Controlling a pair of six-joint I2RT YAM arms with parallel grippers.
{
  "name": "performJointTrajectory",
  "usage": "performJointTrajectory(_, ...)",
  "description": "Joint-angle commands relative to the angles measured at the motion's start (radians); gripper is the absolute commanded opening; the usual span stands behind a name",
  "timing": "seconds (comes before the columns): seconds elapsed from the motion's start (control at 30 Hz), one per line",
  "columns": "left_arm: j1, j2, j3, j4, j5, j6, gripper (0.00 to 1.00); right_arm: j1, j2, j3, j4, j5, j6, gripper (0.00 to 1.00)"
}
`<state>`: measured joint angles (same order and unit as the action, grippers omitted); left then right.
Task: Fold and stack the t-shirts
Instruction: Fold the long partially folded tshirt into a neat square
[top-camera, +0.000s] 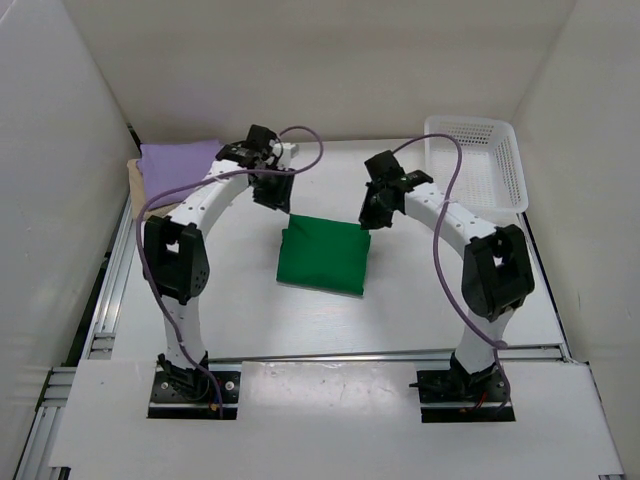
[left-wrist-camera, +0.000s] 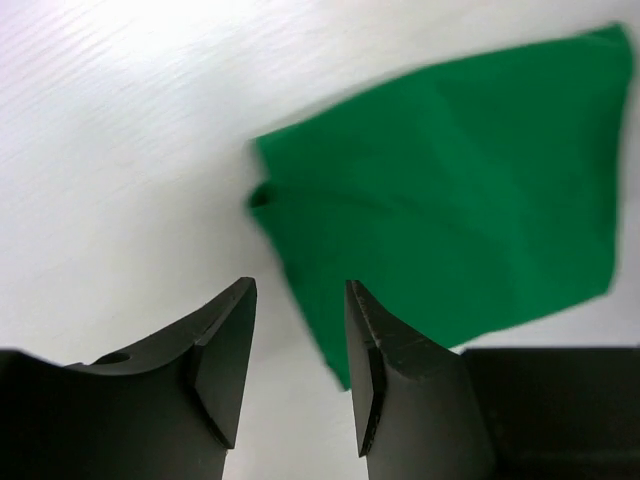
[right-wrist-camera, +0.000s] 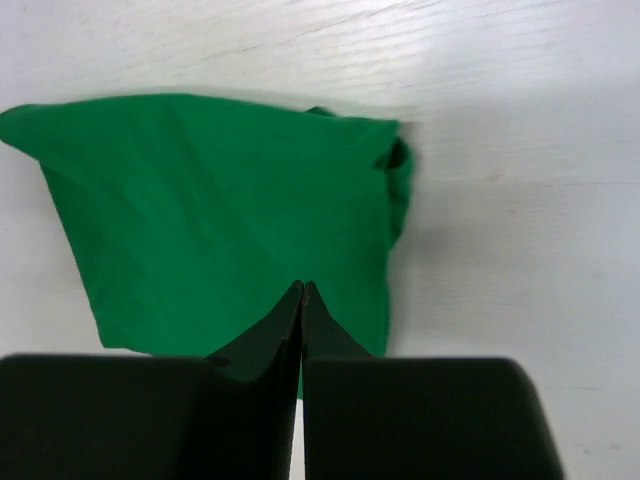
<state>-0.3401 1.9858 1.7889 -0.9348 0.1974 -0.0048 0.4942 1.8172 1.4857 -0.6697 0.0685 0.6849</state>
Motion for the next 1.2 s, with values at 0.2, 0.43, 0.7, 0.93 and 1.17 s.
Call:
performJointTrajectory(0.2,-0.054,0.201,0.114,0.019,0.021,0.005,0.53,-0.039,0.244,0.085,0.062,-0.055,0.051,0.01)
performJointTrajectory(0.43,-0.02,0.265,0.167,0.019,-0.027,0.005,0.53,-0.048,0.332,0.22,0.024,-0.061,0.012,0.01)
performJointTrajectory(0.7,-0.02,0.06,0.104,0.01,-0.065,0.005,0.7,-0.048,0.202,0.196,0.005,-0.07,-0.019,0.08)
performJointTrajectory(0.93,-0.02,-0.077,-0.168,0.019,0.0,0.005,0.9,-0.048,0.048,-0.007,0.005,-0.159,-0.019,0.38)
performJointTrajectory(1.17,0.003,0.005,-0.259,0.019,0.132,0.005,0.9,-0.039,0.039,-0.208,0.143,-0.269,0.024,0.5)
